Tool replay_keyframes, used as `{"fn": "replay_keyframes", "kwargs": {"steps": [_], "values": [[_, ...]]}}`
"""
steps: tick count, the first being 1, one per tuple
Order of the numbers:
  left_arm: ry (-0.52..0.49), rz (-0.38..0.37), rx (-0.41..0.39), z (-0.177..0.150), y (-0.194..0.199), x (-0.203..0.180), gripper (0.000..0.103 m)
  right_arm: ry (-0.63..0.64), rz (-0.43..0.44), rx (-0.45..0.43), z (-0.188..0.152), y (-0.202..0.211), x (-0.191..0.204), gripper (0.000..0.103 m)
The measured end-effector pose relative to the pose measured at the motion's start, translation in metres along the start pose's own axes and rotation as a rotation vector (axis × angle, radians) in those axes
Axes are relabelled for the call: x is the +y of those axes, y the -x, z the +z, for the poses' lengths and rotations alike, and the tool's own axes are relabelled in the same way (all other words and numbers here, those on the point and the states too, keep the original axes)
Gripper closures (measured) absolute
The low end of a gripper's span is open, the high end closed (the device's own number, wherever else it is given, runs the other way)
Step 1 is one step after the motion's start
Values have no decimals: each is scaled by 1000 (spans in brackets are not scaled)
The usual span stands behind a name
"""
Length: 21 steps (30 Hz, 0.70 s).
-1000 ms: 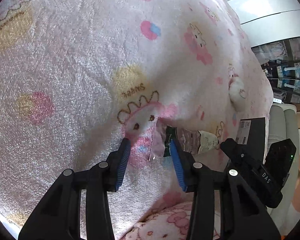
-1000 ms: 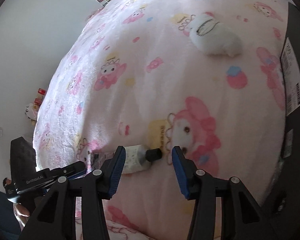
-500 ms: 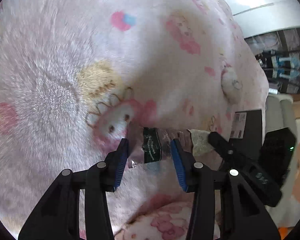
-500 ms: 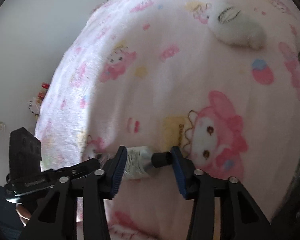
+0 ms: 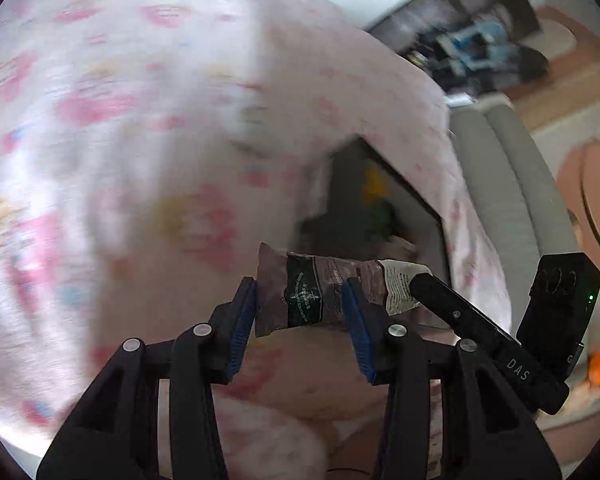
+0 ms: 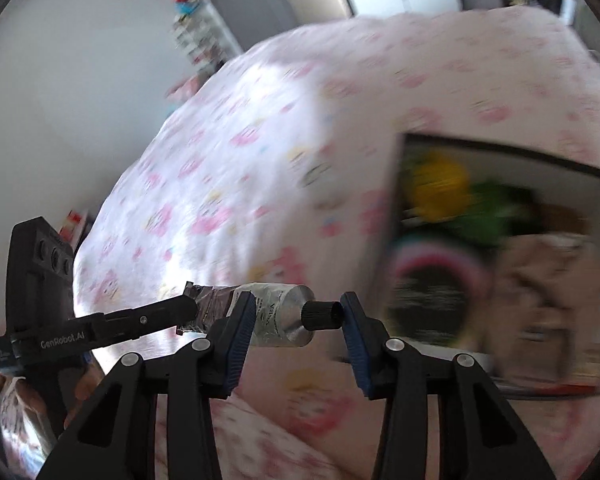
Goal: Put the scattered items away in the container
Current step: 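Carry the cream tube into the black box with the right gripper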
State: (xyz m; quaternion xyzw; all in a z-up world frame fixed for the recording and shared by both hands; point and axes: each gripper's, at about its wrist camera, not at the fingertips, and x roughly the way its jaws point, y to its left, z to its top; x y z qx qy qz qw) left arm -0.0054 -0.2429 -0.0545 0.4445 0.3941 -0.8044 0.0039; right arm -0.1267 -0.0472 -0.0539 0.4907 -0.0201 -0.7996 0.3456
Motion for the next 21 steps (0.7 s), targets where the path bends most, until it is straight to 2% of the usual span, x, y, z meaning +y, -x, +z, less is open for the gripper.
{"fn": "replay_keyframes", "kwargs": {"steps": [5,8,10,14,21], "values": [[-86,-46,73,7,-51,-67,59,-62,-76,-61,0,50,-72,63],[-107,-56,125,8,-90,-95,59,-105,-100,-64,-1,58,-111,62],[-114,-36,165,9,-113,-105,59,-151,-102,-59,-2,59,-137,62],[-126,42,202,11,-151,-115,59,-263,-78,-18,-10,46,-178,62],[-92,97,223,11,-174,-107,59,-312,-89,48,-11,26,-197,62]]}}
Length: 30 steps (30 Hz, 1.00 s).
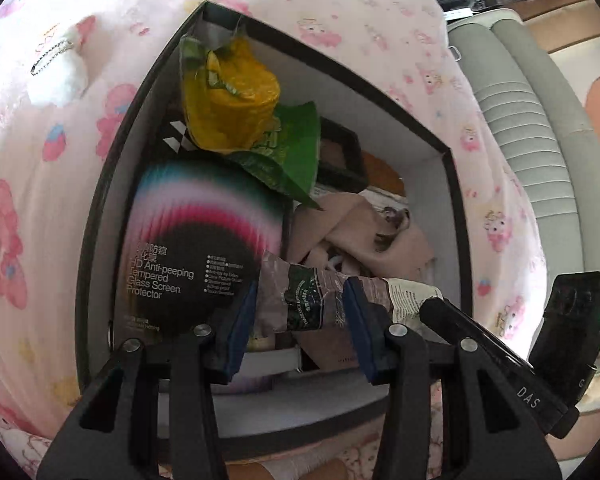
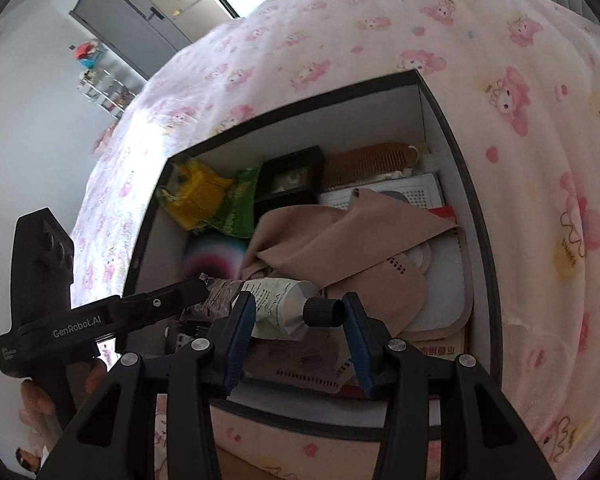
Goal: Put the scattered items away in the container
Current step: 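Carry the cream tube into the black box with the right gripper, then lower the tube onto the fabric and open the right gripper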
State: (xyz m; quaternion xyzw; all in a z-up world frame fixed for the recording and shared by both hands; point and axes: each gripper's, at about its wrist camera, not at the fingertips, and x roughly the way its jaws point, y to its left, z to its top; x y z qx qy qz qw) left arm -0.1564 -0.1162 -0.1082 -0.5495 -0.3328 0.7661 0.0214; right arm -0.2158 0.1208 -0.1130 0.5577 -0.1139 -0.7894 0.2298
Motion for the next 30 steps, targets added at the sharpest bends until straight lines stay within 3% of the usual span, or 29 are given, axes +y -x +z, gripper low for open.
{"fn": "replay_keyframes", "kwargs": {"steps": [9,12,16,19,21,24,26,30], "values": [[-60,141,27,-7,-9,-6,58,-3,-38,83,-2,-26,3,59],[-73,176,7,-11,-3,-9,58,17,-62,37,-4,-18,8,59],[-88,212,-88,-18,17,-15,58,39,-143,-61,-4,-2,10,59],[-114,178,-71,-28,22,-19,57,55,-168,-81,-5,4,11,59],[-124,170,-38,-32,19,-19,57,55,-135,-54,-7,3,12,59],[-139,228,3,-34,2,-23,57,71,-134,-5,-7,-8,13,59],[-142,256,-5,-35,-4,-25,57,84,-143,21,-7,-16,15,59],[-118,242,0,-30,-3,-24,55,82,-104,88,-9,-30,15,59]]}}
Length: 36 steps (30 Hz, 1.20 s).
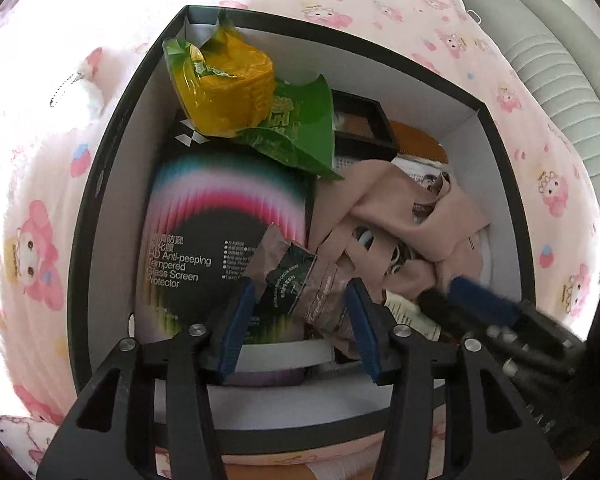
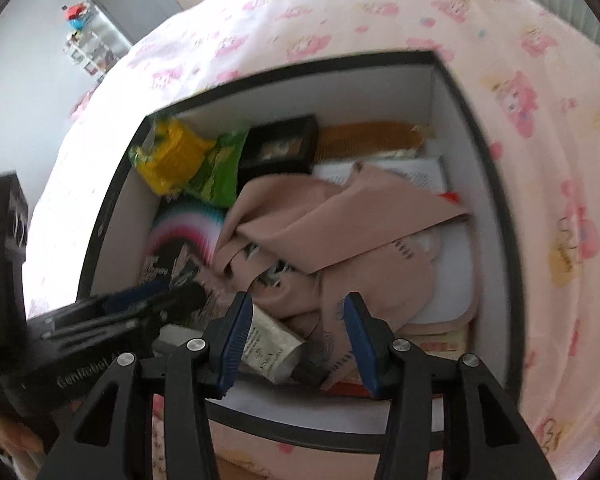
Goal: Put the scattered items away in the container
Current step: 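Lower the tube onto the fabric and open the right gripper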
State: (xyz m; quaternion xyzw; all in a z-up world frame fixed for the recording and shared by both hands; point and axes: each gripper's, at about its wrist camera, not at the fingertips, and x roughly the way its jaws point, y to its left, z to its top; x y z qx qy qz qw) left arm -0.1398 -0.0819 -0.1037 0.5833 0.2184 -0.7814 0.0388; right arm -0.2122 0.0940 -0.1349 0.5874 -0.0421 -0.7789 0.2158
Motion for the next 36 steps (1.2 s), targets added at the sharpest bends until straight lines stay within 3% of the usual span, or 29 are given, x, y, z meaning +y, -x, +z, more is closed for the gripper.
{"fn": "replay_keyframes", "kwargs": {"steps": [3,11,14,21,26,30,36], "values": [[0,-2,3,0,3,1,55,-38,57,41,0,-6,-4,59],[-15,-80,-103,-20,40,-5,54,-27,-92,-134,-4,30,2,59],[-30,-123,-139,-30,61,-9,53,-23,-94,-187,-8,46,9,59],[-92,-113,-179,-38,74,-25,53,22,-101,-264,-30,75,33,58],[-116,-109,-194,-55,93,-18,53,8,-84,-275,-50,86,46,58],[-128,-157,-201,-68,109,-11,53,23,-56,-275,-64,95,58,58],[-115,-198,-224,-81,129,6,53,66,-97,-274,-75,102,84,58]]}}
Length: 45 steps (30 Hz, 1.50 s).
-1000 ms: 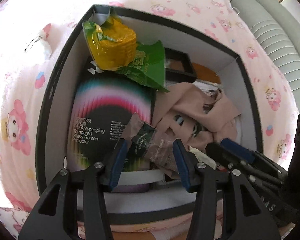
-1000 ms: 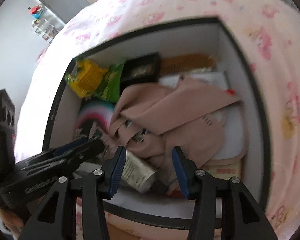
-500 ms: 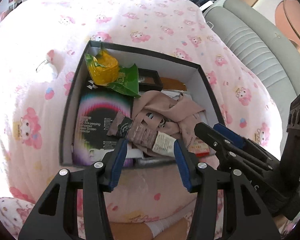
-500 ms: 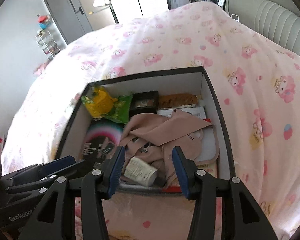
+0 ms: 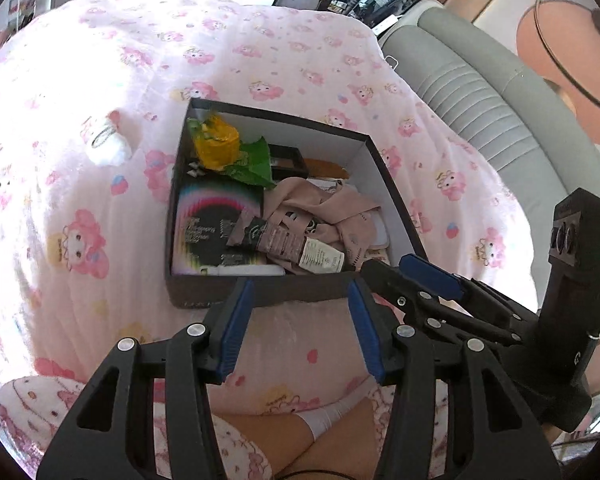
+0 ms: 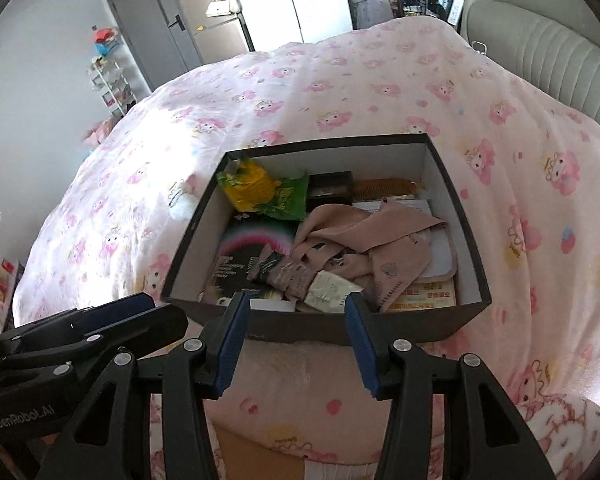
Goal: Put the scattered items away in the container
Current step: 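Lower the tube onto the fabric and open the right gripper, then move the right gripper to the white plush keychain and grasp it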
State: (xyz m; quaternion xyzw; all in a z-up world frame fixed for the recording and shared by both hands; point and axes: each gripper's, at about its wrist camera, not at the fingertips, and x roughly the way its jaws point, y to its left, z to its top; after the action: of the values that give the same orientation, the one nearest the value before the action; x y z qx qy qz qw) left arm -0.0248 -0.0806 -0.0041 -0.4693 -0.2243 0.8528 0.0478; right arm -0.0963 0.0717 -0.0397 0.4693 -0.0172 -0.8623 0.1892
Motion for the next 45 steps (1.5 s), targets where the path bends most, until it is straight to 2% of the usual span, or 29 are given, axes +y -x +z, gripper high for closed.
{"fn": "replay_keyframes", "kwargs": {"steps": [8,17,21,24,27,31,35,37,39,41,45], "values": [[19,23,-22,-10,30,31,52,46,1,-12,-5,7,44,58],[154,59,-45,-24,51,109,52,165,17,46,-9,-26,118,58],[206,83,-61,-20,53,142,52,208,26,69,-6,-47,147,58],[288,87,-75,-11,46,172,52,216,50,84,2,-65,162,58],[368,139,-103,4,36,201,52,194,88,113,17,-90,171,58],[510,135,-124,34,14,242,52,143,88,137,52,-128,178,58],[610,238,-112,74,-22,283,53,72,62,149,95,-172,184,58],[658,217,-97,85,-40,299,53,85,7,157,111,-200,190,57],[704,199,-93,94,-55,315,53,88,-38,207,121,-230,193,58],[730,179,-102,96,-64,327,53,80,-40,262,124,-257,196,58],[747,157,-92,88,-76,338,53,160,-110,311,119,-302,211,55]]}}
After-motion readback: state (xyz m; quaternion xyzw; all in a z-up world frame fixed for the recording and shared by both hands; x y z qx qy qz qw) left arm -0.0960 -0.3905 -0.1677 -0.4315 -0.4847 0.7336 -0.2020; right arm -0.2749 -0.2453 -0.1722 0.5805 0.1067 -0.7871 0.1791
